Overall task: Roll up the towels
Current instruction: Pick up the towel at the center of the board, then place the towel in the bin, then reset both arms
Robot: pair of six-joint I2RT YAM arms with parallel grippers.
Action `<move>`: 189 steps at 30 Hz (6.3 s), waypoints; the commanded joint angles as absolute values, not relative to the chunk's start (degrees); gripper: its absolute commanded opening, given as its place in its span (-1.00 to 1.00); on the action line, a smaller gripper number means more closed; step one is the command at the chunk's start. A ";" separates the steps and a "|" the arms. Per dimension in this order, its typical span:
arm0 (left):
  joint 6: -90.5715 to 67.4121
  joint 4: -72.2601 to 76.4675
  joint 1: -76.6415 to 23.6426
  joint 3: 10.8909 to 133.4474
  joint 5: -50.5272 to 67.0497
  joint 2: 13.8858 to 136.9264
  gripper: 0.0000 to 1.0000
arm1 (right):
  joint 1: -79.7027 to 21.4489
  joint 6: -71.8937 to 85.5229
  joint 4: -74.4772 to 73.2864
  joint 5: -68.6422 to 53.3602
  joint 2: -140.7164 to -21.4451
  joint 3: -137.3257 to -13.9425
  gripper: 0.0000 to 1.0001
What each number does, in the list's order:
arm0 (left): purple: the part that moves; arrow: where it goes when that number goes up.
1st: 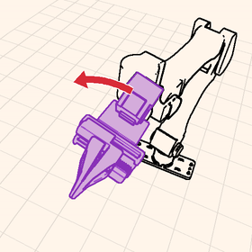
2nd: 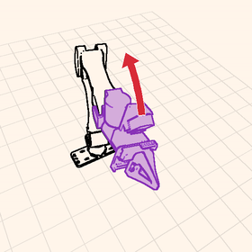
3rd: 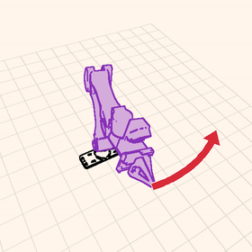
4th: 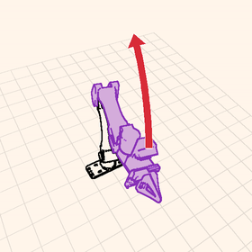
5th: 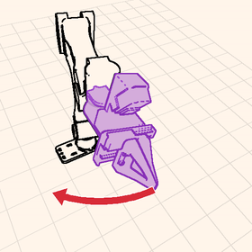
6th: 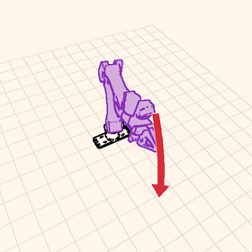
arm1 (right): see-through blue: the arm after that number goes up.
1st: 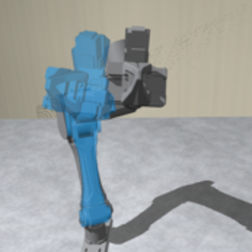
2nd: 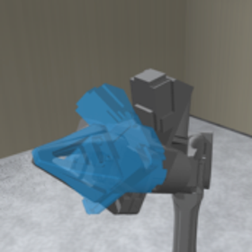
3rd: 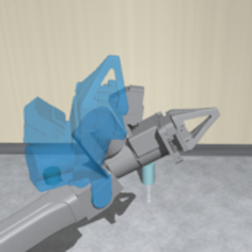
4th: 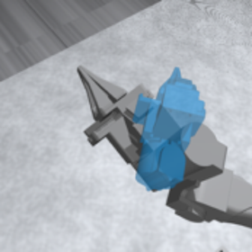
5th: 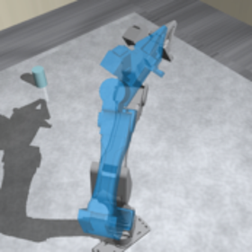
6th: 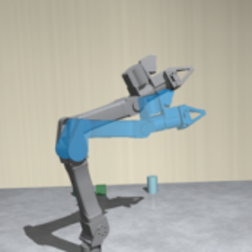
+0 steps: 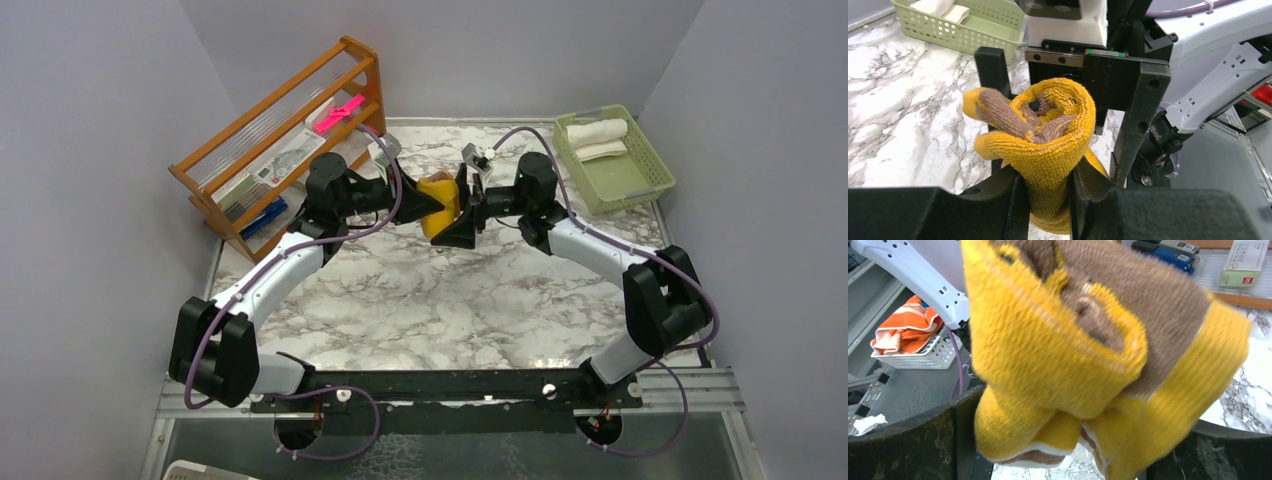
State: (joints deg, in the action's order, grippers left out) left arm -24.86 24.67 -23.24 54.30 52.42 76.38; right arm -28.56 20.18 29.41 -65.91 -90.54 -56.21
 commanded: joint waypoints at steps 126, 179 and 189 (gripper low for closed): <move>-28.21 -9.07 -15.47 61.51 9.29 66.21 0.98 | 16.61 63.92 -24.66 -7.22 -121.98 -105.69 0.82; -19.10 -18.93 -14.59 47.91 9.08 49.66 0.98 | -23.64 19.82 3.75 -10.56 -73.90 -52.83 1.00; -18.38 -18.85 -14.59 47.81 8.00 49.72 0.98 | -23.64 20.38 3.95 -10.58 -74.45 -52.94 1.00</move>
State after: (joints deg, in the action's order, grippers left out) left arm -19.53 -18.63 -14.96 47.86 9.39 49.74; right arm -23.31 21.12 3.46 -12.34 -74.59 -53.25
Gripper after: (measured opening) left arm 0.989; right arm 0.999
